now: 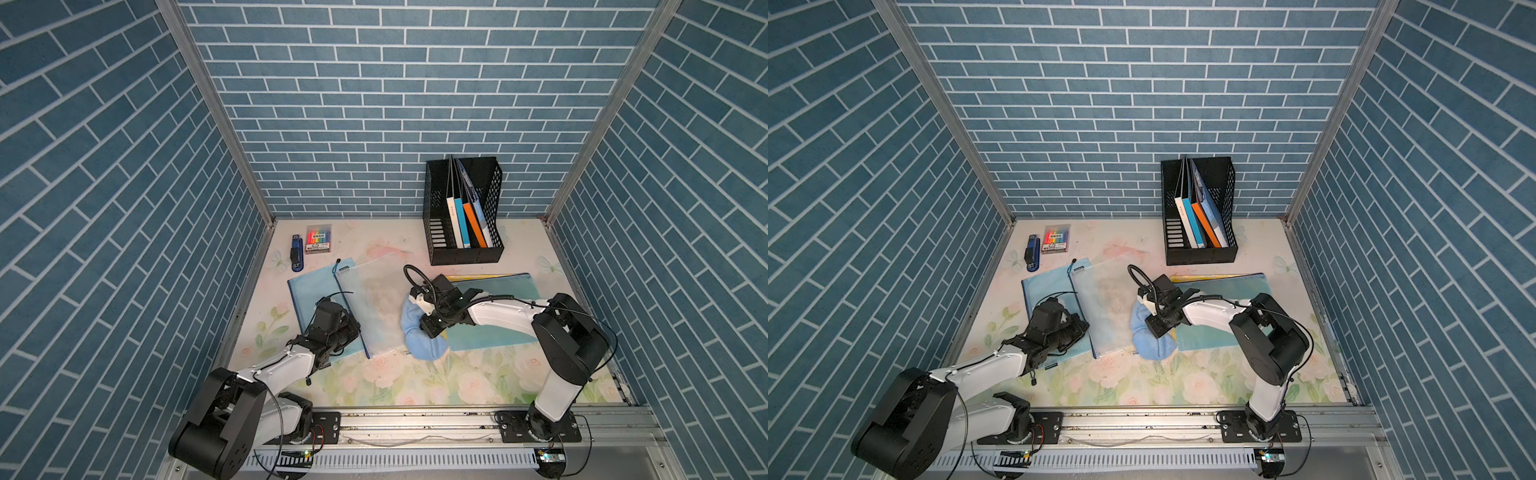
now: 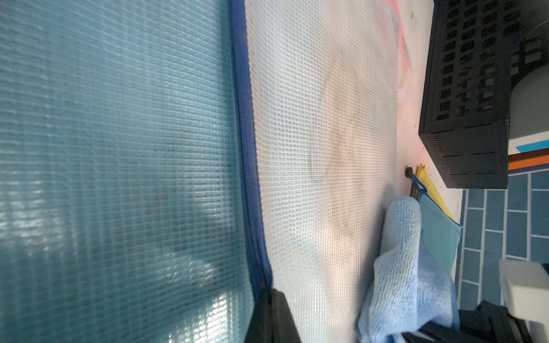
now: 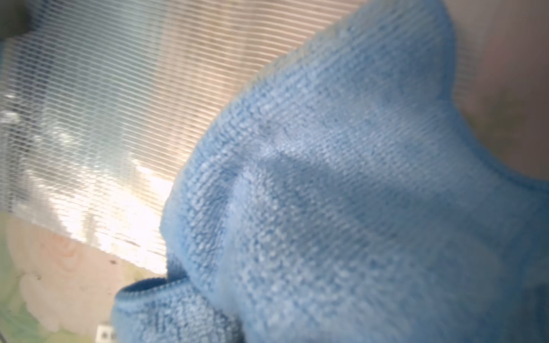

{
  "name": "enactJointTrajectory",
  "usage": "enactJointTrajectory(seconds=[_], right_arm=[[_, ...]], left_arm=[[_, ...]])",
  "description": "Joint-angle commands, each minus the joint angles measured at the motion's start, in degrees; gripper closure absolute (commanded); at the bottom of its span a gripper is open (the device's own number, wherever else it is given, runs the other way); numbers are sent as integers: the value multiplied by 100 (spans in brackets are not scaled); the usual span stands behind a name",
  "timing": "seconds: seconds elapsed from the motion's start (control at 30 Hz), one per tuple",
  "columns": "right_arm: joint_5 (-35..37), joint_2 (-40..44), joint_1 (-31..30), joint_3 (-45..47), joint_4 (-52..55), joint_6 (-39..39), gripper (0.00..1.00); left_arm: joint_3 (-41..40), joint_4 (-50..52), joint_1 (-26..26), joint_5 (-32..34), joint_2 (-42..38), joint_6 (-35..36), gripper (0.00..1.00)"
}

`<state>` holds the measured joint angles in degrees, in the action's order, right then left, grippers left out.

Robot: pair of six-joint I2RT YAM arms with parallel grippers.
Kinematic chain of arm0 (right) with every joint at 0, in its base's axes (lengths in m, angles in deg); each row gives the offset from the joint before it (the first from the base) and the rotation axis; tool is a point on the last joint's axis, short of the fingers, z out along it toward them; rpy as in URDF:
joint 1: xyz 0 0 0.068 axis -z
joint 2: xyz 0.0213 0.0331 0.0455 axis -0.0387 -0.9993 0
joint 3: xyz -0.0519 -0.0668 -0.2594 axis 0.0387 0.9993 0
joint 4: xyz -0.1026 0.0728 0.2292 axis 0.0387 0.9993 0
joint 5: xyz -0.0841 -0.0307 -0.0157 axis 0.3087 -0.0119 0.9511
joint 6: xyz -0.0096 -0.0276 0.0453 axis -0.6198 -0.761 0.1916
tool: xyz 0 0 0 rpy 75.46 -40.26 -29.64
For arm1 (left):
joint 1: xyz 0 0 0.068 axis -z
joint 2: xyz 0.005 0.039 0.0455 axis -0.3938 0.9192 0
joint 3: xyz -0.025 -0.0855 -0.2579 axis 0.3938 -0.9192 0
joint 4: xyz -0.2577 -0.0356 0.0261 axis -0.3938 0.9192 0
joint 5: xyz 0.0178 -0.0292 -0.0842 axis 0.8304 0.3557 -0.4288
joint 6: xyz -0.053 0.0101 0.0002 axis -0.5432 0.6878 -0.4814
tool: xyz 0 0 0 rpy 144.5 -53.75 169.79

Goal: Wipe the document bag
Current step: Wipe the dirt from the document bag.

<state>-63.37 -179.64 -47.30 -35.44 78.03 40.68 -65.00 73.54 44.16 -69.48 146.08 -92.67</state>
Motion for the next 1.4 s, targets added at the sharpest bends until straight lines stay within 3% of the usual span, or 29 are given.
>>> enactJointTrajectory(seconds=[0.0, 0.2, 0.47, 0.63, 0.77, 0.93, 1.07, 1.17, 1.37], right_arm=[[422, 48, 114, 10, 437, -50, 89], [124, -415, 43, -627, 368, 213, 88], [-664, -1720, -1057, -2757, 546, 241, 87], [-1016, -2105, -1229, -3179, 508, 466, 87], [-665, -2157, -1051, -3148, 911, 325, 88], [-395, -1852, -142, -2684, 933, 523, 88], [136, -1751, 390, -2729, 1286, 205, 88], [430, -1873, 440, -2933, 1544, -32, 88], [54, -1939, 131, -2874, 1187, 141, 88]], left_arm=[[94, 207, -23, -54, -70, 195, 100], [41, 121, -23, -204, -60, 194, 100], [40, 75, -6, -330, -77, 185, 100], [8, 127, 3, -327, -122, 194, 100], [-30, 108, 3, -387, -123, 190, 100], [-69, 236, 3, -361, -289, 202, 100], [-179, 302, 2, -361, -454, 169, 100], [-248, 321, 3, -377, -511, 160, 100], [-228, 308, 1, -431, -395, 154, 100]])
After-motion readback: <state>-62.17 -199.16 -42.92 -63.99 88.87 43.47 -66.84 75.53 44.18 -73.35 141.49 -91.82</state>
